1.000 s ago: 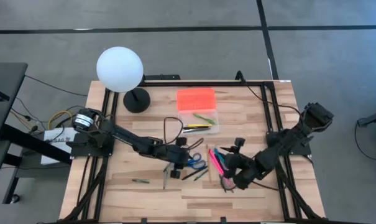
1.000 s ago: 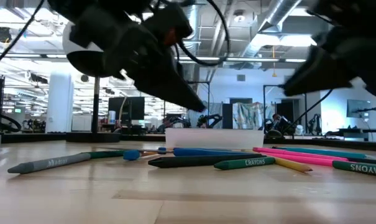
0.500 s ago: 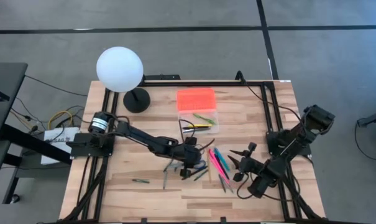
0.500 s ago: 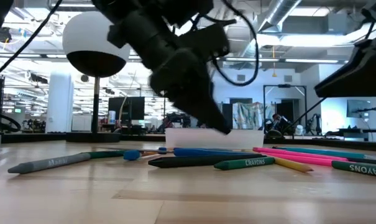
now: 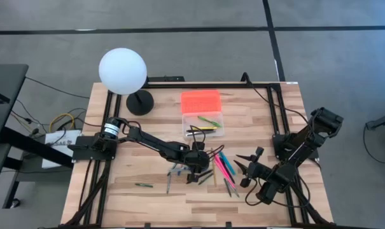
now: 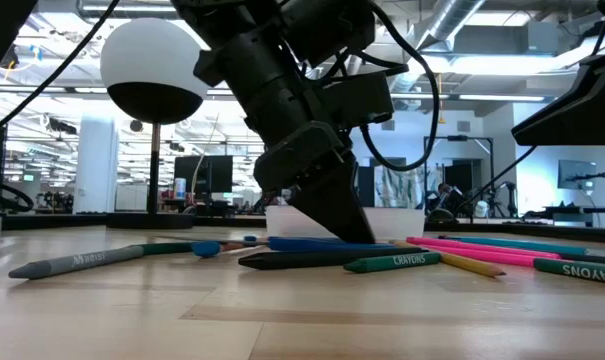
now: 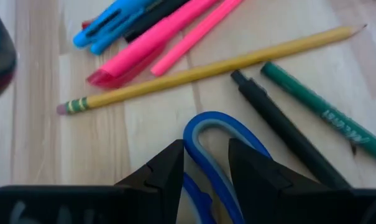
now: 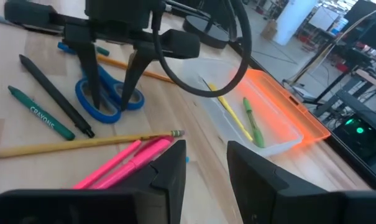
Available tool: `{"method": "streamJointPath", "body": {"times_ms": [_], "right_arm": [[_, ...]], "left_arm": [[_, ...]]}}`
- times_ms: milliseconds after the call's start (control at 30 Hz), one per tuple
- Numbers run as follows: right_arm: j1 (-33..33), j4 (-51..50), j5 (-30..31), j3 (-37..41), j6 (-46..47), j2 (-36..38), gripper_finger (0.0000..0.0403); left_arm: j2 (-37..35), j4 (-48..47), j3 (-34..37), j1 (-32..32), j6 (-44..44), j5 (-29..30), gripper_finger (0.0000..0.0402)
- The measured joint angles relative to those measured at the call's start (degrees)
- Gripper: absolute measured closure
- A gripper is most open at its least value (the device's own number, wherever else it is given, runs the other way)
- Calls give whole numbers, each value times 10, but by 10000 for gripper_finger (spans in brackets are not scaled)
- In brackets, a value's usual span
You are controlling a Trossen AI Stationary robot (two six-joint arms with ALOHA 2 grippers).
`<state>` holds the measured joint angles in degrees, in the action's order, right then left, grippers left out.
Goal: Pick & place school supplies into a supply box
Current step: Put the blue scissors into the orange supply box
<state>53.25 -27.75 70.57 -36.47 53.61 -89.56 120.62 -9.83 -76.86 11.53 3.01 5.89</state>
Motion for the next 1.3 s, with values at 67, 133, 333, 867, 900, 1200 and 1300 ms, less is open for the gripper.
{"method": "streamJointPath", "body": {"times_ms": [67,133,333,867,900,1200,1300], "right_arm": [[0,0,1,0,0,0,292],[0,0,0,0,0,0,292],[0,2,0,1,0,0,292],[0,8,-2,1,0,0,292],[0,9,-2,1,0,0,292],[0,10,-3,1,0,0,292],[0,10,-3,1,0,0,292]], "left_arm": [[0,1,0,0,1,1,278],[0,0,-3,0,6,1,278],[0,-2,-24,1,27,-1,278],[0,-142,-65,7,-84,48,278],[1,-143,-65,7,-86,44,278],[4,-143,-65,7,-97,11,278],[4,-142,-64,7,-99,-7,278]]}}
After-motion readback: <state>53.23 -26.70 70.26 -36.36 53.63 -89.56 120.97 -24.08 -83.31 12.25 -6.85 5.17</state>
